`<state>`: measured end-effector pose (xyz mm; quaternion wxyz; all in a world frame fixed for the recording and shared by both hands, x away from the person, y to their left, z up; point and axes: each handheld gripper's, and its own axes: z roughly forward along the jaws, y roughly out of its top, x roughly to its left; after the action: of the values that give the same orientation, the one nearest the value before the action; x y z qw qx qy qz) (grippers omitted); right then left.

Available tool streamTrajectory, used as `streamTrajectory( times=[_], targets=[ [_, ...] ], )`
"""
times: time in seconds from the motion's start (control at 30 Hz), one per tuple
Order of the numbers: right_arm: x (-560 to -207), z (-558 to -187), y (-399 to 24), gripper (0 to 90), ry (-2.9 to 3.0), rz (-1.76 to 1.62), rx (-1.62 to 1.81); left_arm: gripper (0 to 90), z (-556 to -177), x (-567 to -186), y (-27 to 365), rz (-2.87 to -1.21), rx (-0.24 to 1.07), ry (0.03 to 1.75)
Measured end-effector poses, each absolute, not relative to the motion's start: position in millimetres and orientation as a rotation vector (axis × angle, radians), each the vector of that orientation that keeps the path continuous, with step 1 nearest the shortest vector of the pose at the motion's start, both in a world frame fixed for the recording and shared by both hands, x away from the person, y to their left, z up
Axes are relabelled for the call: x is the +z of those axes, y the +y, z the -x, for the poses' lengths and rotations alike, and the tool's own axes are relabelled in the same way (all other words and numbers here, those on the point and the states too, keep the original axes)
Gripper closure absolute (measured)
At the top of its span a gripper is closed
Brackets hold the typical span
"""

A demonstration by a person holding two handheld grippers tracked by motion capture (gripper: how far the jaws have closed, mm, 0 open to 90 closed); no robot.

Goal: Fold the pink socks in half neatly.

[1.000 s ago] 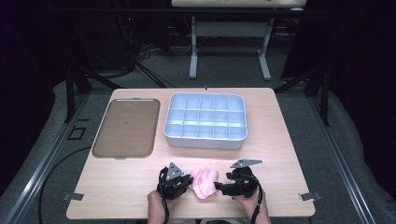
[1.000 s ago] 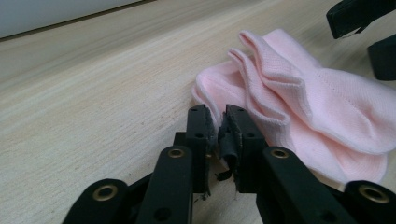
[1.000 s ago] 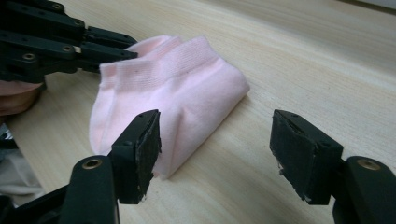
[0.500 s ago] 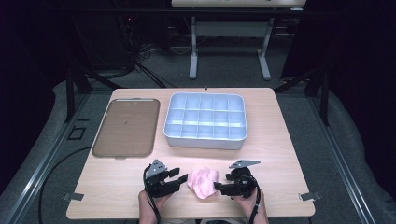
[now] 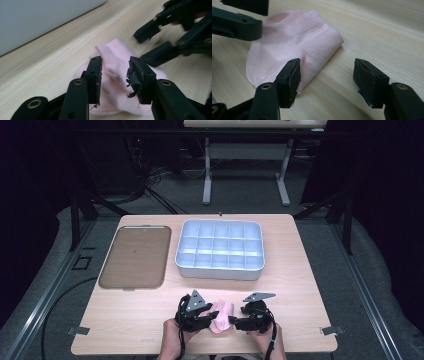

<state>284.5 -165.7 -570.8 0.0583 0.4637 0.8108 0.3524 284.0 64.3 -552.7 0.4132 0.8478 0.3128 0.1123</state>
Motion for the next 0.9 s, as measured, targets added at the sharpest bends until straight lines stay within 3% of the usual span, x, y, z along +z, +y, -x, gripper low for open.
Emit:
streamTrajectory(
  times=[0.17,0.3,0.4,0.7,0.9],
  targets=[
    [-571,-284,-166,38.0,2.453,-1.404,1.071,62.1,-287,-560,62,-2.181,0.246,0.799],
    [-572,-284,-166,36.3,2.446,-1.414,1.063,79.0,-286,-564,60,-2.205,0.250,0.790],
    [-572,-284,-167,35.2,2.448,-1.414,1.063,84.4,-285,-567,61,-2.203,0.246,0.778],
    [-569,-285,-171,32.5,2.436,-1.435,1.079,85.9,-277,-562,66,-2.100,0.287,0.779],
    [-564,-281,-165,36.3,2.422,-1.410,1.157,85.7,-276,-565,72,-2.061,0.290,0.826]
  ],
)
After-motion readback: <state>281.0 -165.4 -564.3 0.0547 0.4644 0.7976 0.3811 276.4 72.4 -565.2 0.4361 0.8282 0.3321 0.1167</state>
